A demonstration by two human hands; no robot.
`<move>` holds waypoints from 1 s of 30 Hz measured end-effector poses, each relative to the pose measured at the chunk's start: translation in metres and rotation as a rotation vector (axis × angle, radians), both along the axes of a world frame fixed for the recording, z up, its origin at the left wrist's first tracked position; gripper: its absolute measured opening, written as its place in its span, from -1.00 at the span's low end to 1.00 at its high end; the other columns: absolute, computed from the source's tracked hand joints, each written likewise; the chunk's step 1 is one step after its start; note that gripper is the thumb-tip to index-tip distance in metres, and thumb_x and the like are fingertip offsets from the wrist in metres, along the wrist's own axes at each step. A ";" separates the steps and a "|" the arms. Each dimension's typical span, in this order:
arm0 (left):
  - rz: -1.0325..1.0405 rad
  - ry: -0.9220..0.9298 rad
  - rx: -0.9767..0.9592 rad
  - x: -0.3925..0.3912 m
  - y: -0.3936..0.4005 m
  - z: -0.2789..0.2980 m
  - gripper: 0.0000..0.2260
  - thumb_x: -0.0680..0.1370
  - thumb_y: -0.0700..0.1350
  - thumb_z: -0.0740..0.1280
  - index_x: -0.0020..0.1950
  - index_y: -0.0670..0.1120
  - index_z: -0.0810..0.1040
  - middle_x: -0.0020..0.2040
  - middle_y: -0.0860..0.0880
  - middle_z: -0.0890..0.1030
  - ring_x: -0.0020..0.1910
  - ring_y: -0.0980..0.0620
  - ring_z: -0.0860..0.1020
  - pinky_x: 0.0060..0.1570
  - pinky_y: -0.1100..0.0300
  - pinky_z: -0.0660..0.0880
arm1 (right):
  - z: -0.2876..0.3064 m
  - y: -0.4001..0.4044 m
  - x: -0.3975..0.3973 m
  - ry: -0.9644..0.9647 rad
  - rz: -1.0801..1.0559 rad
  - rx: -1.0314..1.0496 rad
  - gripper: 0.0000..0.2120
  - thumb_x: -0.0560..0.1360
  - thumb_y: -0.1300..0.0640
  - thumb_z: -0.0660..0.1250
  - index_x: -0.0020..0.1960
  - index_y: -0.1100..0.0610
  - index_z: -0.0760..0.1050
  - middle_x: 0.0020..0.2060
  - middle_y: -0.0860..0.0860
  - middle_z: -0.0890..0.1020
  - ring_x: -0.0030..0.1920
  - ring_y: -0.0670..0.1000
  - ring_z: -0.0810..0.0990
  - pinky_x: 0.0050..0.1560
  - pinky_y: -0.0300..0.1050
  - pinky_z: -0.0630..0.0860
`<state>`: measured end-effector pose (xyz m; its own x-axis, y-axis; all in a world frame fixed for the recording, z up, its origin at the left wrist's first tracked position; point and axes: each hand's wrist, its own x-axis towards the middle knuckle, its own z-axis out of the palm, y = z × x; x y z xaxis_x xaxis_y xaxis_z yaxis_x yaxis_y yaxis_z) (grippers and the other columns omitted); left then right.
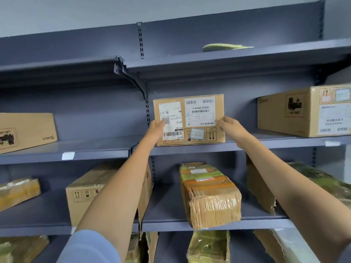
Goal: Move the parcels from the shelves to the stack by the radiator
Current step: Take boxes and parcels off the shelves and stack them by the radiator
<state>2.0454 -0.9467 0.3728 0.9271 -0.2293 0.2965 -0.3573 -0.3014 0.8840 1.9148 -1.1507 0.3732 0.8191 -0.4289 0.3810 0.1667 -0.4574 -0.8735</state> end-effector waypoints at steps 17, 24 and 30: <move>0.265 -0.058 -0.134 -0.094 0.042 -0.025 -0.31 0.54 0.32 -0.22 0.07 -0.08 0.56 0.08 -0.11 0.63 0.07 -0.14 0.59 0.20 -0.05 0.44 | -0.042 0.048 -0.061 -0.344 -0.405 0.333 -0.62 0.59 0.01 0.02 0.02 0.25 0.49 -0.09 0.08 0.43 -0.09 0.03 0.41 -0.12 -0.10 0.32; 0.071 0.185 -0.362 -0.138 0.082 -0.069 -0.44 0.58 0.29 -0.09 0.15 -0.08 0.50 0.08 -0.10 0.62 0.15 -0.14 0.57 0.23 -0.04 0.47 | -0.090 0.091 -0.117 -0.265 -0.410 0.699 -0.52 0.61 -0.12 -0.04 0.33 0.17 0.35 0.13 0.02 0.49 0.12 0.04 0.44 0.04 -0.07 0.31; -0.148 0.394 -0.446 -0.170 0.098 -0.080 -0.40 0.56 0.32 -0.06 0.43 -0.02 0.32 0.39 -0.15 0.43 0.40 -0.15 0.37 0.35 -0.11 0.32 | -0.100 0.116 -0.154 -0.261 -0.180 0.782 -0.51 0.60 -0.19 -0.06 0.44 0.01 0.23 0.37 0.05 0.41 0.38 0.11 0.34 0.42 0.13 0.24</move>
